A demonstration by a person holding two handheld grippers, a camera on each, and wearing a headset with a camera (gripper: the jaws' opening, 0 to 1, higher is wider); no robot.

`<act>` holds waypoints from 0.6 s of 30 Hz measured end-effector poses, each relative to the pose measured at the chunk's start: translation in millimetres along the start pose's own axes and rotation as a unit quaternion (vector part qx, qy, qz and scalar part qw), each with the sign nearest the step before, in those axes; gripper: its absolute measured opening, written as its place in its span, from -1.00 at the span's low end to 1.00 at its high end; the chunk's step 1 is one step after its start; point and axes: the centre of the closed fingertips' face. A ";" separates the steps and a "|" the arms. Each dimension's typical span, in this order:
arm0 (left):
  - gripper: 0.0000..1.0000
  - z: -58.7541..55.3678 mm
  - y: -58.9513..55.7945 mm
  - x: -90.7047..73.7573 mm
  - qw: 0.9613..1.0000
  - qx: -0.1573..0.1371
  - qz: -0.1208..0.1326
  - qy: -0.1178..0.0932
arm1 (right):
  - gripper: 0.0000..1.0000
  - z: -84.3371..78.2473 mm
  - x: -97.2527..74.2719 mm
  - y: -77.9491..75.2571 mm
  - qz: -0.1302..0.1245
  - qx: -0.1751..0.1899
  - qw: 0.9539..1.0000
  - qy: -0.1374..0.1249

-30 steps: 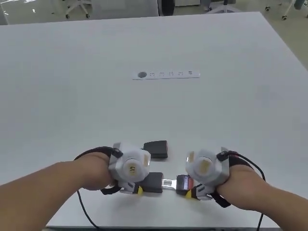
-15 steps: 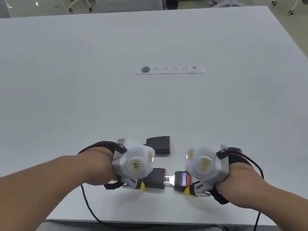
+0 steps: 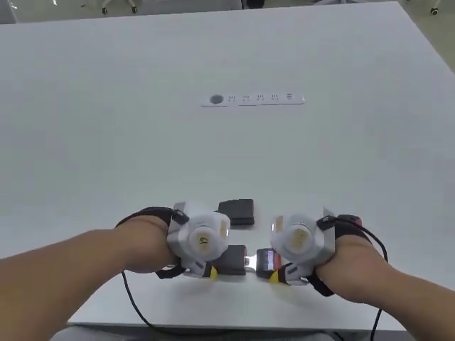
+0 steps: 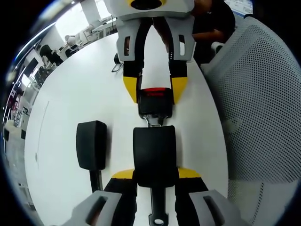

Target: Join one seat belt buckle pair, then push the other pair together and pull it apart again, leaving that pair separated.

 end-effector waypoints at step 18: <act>-0.38 0.5 -0.6 0.6 1.000 0.006 -0.006 0.001 | -0.37 9.1 2.3 0.9 -0.003 0.000 1.000 -0.005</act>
Point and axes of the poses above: the centre of the closed fingertips' face, and the gripper's own axes: x roughly forward along the fingers, y roughly to its left, z roughly out of its top, and after that the axes turned 4 degrees about z, right-handed
